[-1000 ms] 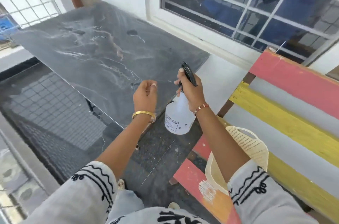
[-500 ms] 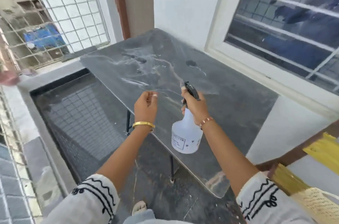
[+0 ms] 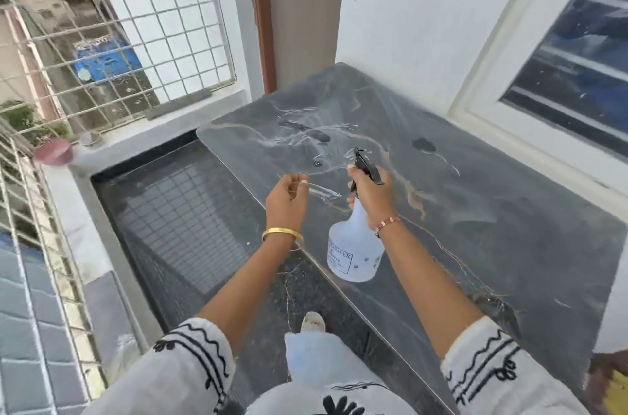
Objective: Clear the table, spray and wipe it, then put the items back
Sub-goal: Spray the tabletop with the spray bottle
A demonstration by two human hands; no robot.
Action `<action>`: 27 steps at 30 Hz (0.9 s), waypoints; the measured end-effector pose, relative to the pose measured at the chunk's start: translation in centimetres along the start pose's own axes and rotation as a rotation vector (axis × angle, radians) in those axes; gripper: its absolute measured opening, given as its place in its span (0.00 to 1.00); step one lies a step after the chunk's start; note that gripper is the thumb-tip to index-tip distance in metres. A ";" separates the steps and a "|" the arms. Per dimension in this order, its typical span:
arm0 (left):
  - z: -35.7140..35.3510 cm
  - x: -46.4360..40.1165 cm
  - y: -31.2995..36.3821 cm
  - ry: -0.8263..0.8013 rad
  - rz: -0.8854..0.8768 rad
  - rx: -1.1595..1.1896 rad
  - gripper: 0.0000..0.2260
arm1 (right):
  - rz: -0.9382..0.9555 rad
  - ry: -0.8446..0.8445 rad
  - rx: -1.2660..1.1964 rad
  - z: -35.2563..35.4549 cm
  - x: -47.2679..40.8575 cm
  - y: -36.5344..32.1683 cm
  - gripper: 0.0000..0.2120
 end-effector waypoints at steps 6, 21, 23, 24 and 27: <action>-0.6 -9.1 -0.3 0.016 -0.020 -0.032 0.05 | -0.065 -0.027 -0.022 -4.5 -6.9 -0.6 0.07; -8.3 -23.0 -0.4 -0.287 -0.023 -0.176 0.08 | -0.175 0.133 0.019 -7.2 -17.4 -0.6 0.08; -8.9 -24.3 -0.5 -0.328 -0.031 -0.185 0.07 | -0.196 0.165 0.031 -7.8 -18.0 -0.3 0.06; -9.1 -24.9 -0.6 -0.347 -0.040 -0.196 0.07 | -0.198 0.181 0.041 -8.0 -18.3 -0.3 0.06; -9.6 -26.0 -0.9 -0.397 -0.056 -0.196 0.07 | -0.168 0.159 0.079 -8.5 -18.6 -0.5 0.10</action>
Point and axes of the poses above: each hand's wrist, its own x-axis away from the middle knuckle, its own z-axis out of the back of the hand, y = z × x, the point moved 3 cm from there along -x, towards the middle knuckle
